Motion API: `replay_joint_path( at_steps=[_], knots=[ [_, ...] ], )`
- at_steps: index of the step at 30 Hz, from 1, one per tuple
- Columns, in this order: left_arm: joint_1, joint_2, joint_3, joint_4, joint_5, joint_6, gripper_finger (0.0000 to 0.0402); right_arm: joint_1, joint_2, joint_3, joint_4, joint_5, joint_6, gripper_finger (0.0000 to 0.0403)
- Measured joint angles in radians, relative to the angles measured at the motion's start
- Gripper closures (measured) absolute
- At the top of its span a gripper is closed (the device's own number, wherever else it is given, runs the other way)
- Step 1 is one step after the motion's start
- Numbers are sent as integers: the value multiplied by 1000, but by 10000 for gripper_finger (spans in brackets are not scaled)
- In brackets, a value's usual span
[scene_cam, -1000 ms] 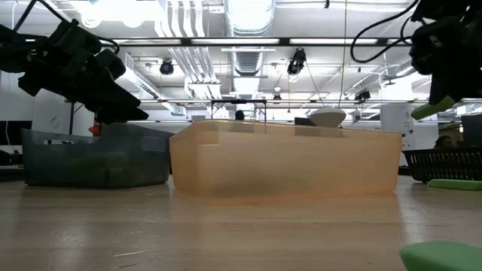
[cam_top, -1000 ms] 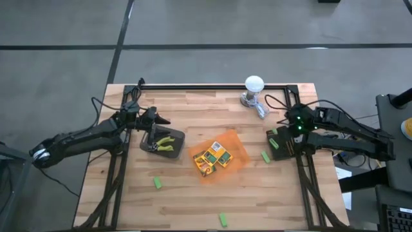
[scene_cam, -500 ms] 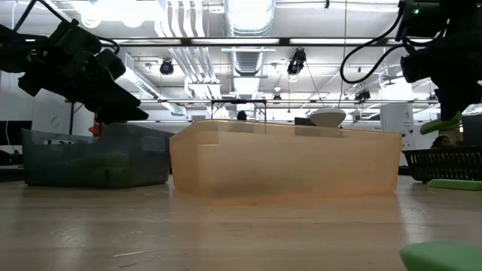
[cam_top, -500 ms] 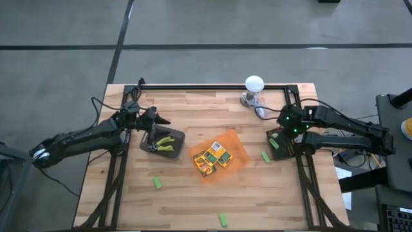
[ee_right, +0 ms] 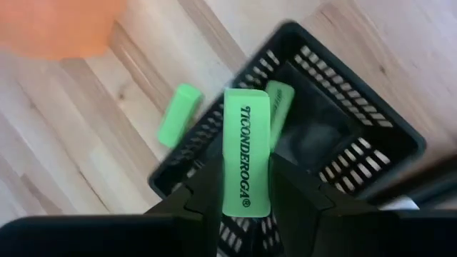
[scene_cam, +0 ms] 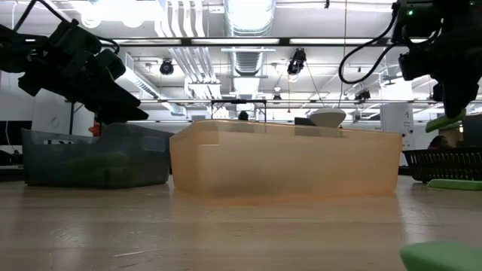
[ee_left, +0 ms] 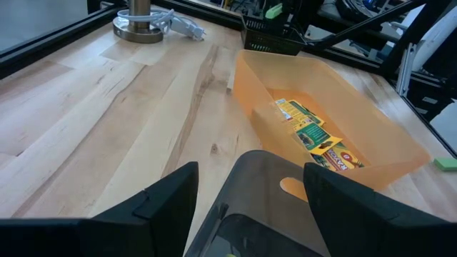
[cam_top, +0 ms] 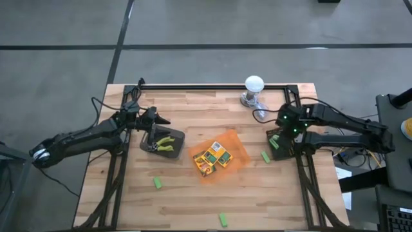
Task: Pick & Place School Supplies
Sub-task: Put the top green eraser into the black basket
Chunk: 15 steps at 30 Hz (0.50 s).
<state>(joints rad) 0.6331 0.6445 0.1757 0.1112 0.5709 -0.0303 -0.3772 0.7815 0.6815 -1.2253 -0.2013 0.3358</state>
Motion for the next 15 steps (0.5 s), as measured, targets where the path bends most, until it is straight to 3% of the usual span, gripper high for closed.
replay_joint_path(
  at_steps=[15],
  knots=[
    [0,0,0,0,0,0,142,0,223,23,-35,-42,-25,305]
  ],
)
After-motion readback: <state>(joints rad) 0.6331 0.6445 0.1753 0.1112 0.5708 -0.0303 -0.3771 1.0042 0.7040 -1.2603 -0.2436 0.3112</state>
